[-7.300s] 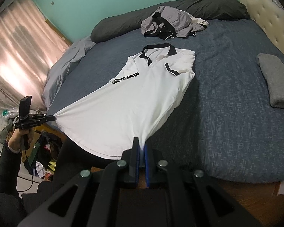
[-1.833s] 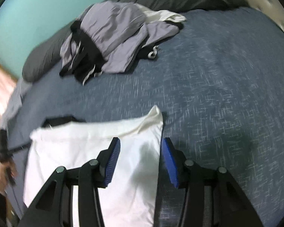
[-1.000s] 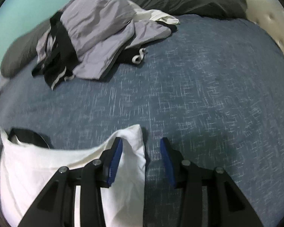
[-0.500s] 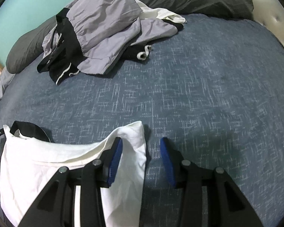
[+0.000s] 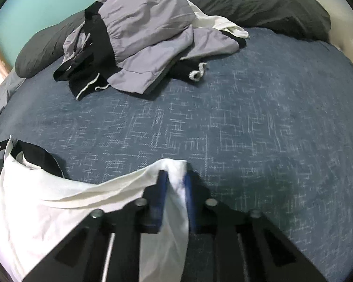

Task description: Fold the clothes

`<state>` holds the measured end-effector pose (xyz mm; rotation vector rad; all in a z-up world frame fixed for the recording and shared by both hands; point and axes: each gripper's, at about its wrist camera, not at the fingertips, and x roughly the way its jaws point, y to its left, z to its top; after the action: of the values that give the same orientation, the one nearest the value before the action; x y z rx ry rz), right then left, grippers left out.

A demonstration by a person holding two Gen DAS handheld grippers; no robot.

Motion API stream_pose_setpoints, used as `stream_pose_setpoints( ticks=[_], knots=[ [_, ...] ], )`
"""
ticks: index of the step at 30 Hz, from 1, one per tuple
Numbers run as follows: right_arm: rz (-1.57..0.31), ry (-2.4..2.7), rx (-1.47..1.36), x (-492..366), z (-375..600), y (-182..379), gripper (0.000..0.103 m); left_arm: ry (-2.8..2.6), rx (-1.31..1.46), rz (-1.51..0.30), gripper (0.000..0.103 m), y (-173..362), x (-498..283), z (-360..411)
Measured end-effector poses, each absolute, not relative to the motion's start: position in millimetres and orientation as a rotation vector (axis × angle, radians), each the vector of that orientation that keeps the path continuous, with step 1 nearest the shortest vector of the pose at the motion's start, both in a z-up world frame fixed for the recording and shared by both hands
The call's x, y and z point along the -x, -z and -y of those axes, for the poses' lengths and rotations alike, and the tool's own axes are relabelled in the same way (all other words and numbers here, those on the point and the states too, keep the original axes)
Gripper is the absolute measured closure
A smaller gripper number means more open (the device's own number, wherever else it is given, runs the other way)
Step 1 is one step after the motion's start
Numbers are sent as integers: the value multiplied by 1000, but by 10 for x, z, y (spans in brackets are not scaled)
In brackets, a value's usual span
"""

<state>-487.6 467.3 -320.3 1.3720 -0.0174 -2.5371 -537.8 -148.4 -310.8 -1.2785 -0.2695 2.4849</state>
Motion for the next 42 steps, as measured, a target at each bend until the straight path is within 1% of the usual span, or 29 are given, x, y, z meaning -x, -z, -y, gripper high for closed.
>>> stream_pose_setpoints(
  ticks=[2, 7, 13, 17, 19, 25, 27, 29, 31, 32, 34, 36, 38, 40, 42],
  knots=[
    [15, 2537, -1360, 4868, -4665, 3196, 97, -2465, 1279, 297, 97, 3123, 5376, 1480],
    [55, 2558, -1324, 4834, -4707, 3151, 99, -2492, 1272, 275, 97, 3086, 5323, 1499],
    [168, 2598, -1302, 4809, -4862, 3046, 99, -2546, 1247, 346, 98, 2953, 5278, 1698],
    [246, 2607, -1303, 4810, -4968, 3001, 99, -2545, 1269, 401, 98, 2933, 5296, 1802],
    [267, 2608, -1315, 4813, -5007, 3000, 99, -2550, 1289, 399, 98, 2957, 5318, 1801],
    [229, 2605, -1365, 4811, -4919, 3100, 99, -2541, 1367, 356, 98, 3096, 5381, 1670],
    [221, 2589, -1395, 4829, -4890, 3145, 99, -2549, 1386, 356, 95, 3125, 5384, 1674],
    [215, 2584, -1427, 4843, -4877, 3180, 99, -2554, 1390, 369, 94, 3128, 5373, 1698],
    [236, 2594, -1429, 4843, -4909, 3171, 96, -2562, 1391, 378, 90, 3096, 5333, 1733],
    [247, 2612, -1433, 4836, -4937, 3151, 94, -2571, 1395, 380, 85, 3076, 5313, 1758],
    [281, 2649, -1430, 4815, -5010, 3096, 89, -2565, 1392, 422, 83, 3036, 5254, 1837],
    [362, 2658, -1417, 4769, -5125, 3018, 77, -2563, 1395, 455, 80, 2988, 5175, 1918],
    [411, 2664, -1402, 4689, -5208, 2923, 77, -2568, 1386, 470, 79, 2927, 5051, 2000],
    [451, 2649, -1394, 4572, -5258, 2855, 76, -2555, 1364, 547, 77, 2883, 4836, 2112],
    [518, 2608, -1402, 4411, -5306, 2839, 71, -2537, 1370, 578, 70, 2882, 4624, 2138]
  ],
)
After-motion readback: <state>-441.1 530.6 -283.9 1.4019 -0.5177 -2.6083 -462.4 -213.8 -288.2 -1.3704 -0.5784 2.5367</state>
